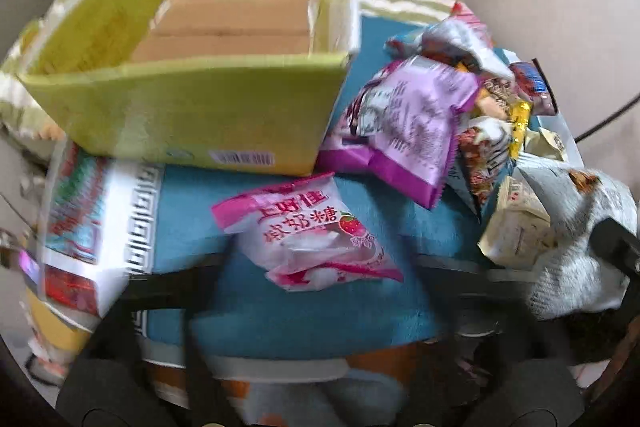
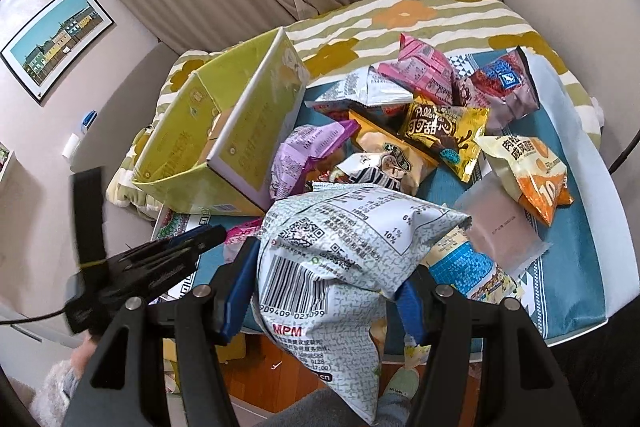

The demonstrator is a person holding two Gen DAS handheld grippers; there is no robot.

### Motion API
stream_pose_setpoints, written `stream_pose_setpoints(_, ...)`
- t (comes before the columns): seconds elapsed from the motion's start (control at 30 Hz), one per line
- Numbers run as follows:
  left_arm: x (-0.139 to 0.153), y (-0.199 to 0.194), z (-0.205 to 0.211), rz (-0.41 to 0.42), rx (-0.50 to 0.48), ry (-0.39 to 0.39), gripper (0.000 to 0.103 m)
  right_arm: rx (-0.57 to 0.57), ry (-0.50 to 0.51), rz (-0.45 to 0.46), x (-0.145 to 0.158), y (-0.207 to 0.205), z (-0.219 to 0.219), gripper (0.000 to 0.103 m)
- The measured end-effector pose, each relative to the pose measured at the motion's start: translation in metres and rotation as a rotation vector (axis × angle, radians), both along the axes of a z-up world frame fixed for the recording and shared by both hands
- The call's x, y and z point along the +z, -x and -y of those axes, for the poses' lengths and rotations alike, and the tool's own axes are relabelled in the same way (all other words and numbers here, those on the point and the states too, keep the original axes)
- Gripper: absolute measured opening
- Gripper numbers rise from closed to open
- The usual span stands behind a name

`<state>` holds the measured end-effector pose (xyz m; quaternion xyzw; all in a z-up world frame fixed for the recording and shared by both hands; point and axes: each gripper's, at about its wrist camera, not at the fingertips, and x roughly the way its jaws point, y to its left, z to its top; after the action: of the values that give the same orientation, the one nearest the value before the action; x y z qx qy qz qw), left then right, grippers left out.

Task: Organize snacks
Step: 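Carry both bags over the yellow box and open both tools to drop them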

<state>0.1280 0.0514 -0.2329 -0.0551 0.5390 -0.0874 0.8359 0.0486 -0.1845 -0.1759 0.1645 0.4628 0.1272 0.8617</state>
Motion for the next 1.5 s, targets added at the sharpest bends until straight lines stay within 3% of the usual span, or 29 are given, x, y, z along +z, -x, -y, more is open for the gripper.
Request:
stream_pose_setpoints(0.03,-0.007,-0.001,0.000,-0.007,0.010,0.018,0.103,0.002,-0.002,-0.005,-0.003,-0.001,0.001,0.058)
stream_pose_setpoints(0.23,-0.036,-0.011,-0.002,-0.104,0.097,-0.041,0.103,0.006,-0.009,-0.041,-0.019,-0.008,0.011,0.058)
stream_pose_setpoints(0.37,-0.057,-0.021,-0.001,-0.179,0.128,-0.027,0.103,0.014,-0.016,-0.055,-0.026,-0.012,0.015,0.058)
stream_pose_setpoints(0.5,-0.064,-0.023,0.008,-0.177,0.115,-0.078,0.103,0.036,-0.003,-0.047,-0.025,-0.014,0.012,0.058)
stream_pose_setpoints(0.53,-0.065,-0.023,0.011,-0.174,0.103,-0.086,0.100,0.042,0.003,-0.044,-0.025,-0.015,0.011,0.058)
stream_pose_setpoints(0.57,-0.065,-0.022,0.013,-0.172,0.096,-0.093,0.089,0.047,0.010,-0.042,-0.024,-0.015,0.010,0.058)
stream_pose_setpoints(0.67,-0.064,-0.024,0.014,-0.164,0.094,-0.091,0.072,0.054,0.010,-0.044,-0.025,-0.016,0.009,0.058)
stream_pose_setpoints(0.9,-0.057,-0.016,0.003,-0.140,0.116,-0.055,0.057,0.059,0.008,-0.048,-0.026,-0.016,0.007,0.058)
stream_pose_setpoints(1.17,-0.024,0.012,-0.002,-0.100,0.106,-0.034,0.056,0.061,0.011,-0.020,-0.014,-0.011,0.004,0.058)
stream_pose_setpoints(1.37,0.025,0.038,-0.007,-0.028,0.103,-0.002,0.056,0.079,0.017,0.026,0.009,-0.010,-0.003,0.058)
stream_pose_setpoints(1.5,0.073,0.046,-0.015,0.072,0.110,0.009,0.056,0.107,0.016,0.075,0.032,-0.018,-0.011,0.058)
